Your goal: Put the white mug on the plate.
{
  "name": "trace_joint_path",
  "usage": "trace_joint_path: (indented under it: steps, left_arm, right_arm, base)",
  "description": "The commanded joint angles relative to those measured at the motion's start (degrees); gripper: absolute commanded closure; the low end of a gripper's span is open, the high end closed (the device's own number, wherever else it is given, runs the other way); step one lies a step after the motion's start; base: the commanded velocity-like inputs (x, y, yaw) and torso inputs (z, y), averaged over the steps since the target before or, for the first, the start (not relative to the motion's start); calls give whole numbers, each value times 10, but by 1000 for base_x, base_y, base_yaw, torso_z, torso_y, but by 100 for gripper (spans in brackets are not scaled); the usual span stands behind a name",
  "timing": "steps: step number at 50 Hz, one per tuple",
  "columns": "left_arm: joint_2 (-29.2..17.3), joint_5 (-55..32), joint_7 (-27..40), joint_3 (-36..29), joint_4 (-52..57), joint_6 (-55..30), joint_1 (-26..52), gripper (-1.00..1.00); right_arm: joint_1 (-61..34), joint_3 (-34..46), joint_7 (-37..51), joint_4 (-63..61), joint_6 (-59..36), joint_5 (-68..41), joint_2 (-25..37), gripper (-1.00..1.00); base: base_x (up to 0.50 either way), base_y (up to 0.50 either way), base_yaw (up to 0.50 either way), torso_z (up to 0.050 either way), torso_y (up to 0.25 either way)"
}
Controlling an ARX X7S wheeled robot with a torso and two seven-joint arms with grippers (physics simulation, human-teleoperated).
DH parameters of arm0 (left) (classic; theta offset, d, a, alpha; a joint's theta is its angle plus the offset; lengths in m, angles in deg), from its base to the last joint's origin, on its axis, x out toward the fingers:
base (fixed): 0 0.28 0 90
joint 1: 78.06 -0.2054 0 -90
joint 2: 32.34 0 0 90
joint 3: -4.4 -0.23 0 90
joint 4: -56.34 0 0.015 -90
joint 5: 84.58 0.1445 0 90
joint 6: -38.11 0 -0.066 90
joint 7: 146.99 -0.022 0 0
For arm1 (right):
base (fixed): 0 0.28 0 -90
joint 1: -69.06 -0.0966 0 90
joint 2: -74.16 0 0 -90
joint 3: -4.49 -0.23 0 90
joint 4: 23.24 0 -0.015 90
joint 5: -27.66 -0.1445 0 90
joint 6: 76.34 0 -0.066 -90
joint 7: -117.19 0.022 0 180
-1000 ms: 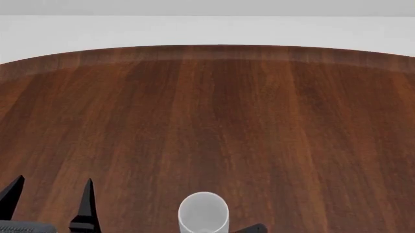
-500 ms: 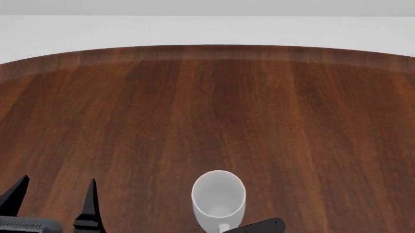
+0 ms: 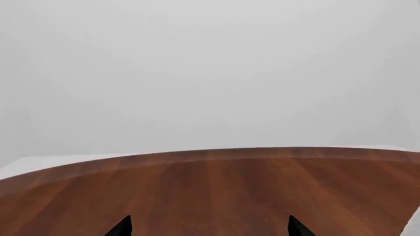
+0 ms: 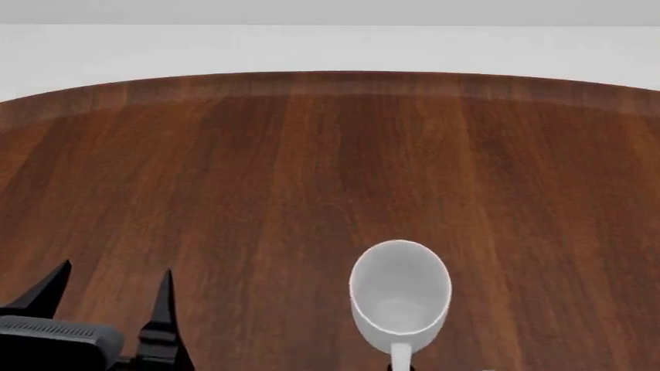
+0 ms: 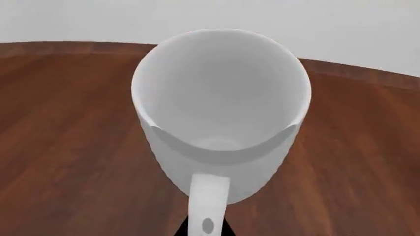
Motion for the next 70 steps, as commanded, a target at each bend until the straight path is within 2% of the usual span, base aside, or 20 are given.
trace_joint_path:
  steps: [1, 12, 20, 34, 70]
  left_arm:
    - [2, -1, -15, -7, -39, 20, 23, -100]
    - [-2, -5, -23, -6, -60, 43, 26, -100]
    - [-9, -2, -22, -7, -55, 38, 34, -100]
    - [-12, 1, -19, -14, -52, 31, 45, -100]
    - [-14, -11, -50, -35, -94, 59, 69, -100]
  right_arm:
    - [61, -34, 60, -119, -19, 1, 10, 100]
    - [110, -51, 104, -175, -14, 12, 13, 100]
    - [177, -62, 134, -194, 41, 19, -7, 100]
    - [259, -34, 163, -227, 70, 41, -14, 100]
    - [426, -57, 232, -207, 186, 46, -29, 100]
  base:
    - [0, 0, 0, 0, 0]
    - [0, 0, 0, 0, 1]
    - [0, 0, 0, 0, 0]
    - [0, 0, 0, 0, 0]
    - [0, 0, 0, 0, 0]
